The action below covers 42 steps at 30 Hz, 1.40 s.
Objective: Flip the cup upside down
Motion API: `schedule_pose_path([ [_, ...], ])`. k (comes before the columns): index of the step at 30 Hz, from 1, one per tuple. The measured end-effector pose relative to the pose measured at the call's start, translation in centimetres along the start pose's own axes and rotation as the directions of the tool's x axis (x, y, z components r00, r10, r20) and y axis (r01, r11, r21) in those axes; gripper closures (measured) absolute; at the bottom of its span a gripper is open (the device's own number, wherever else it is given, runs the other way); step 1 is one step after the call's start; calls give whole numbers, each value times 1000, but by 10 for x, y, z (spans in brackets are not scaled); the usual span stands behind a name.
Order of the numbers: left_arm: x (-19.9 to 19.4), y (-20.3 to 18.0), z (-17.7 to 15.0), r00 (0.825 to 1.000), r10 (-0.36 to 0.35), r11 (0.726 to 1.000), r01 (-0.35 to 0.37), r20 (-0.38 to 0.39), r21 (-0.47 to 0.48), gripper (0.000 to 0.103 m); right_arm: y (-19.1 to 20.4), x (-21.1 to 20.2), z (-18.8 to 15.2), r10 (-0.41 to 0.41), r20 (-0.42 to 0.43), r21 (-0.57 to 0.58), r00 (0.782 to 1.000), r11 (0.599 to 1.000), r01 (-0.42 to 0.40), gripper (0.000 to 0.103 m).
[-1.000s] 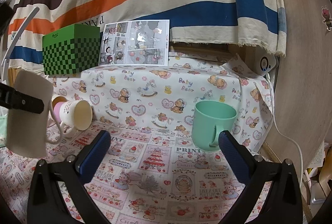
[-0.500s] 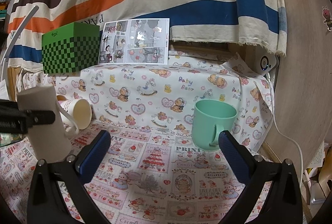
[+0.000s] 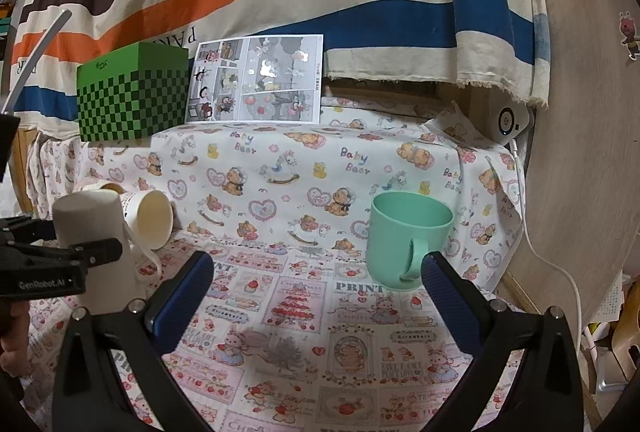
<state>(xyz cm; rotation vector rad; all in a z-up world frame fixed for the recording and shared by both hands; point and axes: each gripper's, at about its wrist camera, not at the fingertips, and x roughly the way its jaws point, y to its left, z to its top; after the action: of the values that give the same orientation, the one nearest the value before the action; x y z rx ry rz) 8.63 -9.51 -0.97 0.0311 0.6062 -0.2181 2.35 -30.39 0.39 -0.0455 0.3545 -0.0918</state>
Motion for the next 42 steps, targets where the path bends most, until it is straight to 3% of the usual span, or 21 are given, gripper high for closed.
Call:
schedule_pose_path([
  [1,-3,1,-1,1000,-1,1000,1,28,-2,25,0,1,0,1,-3,0,1000,1000,-1,0],
  [3,-9,1,0,998,-4,1000,3,61,16,10,-1,1,0,3,-5,2,1000,1000,-3,0],
  [5,-17,0,-1,996,-11,999,7,93,46,5,-2,1,0,4,-7,4,1000,1000,-4,0],
  [12,-50,15,-3,986,-24,998,14,165,61,4,0,0,0,7,0,-5,1000,1000,-7,0],
  [20,-89,54,-9,973,20,999,-29,232,38,1,0,-1,1,13,1,-5,1000,1000,-13,0],
  [28,-83,90,-32,973,63,997,-50,224,-66,1,-1,1,1,23,-7,8,1000,1000,-23,0],
  [38,-82,100,-42,967,90,992,-67,238,-104,0,1,0,1,23,-4,-7,1000,1000,-23,0],
  [42,-82,98,-40,962,134,988,-110,236,-109,0,7,-4,1,20,13,-37,1000,999,-19,0],
])
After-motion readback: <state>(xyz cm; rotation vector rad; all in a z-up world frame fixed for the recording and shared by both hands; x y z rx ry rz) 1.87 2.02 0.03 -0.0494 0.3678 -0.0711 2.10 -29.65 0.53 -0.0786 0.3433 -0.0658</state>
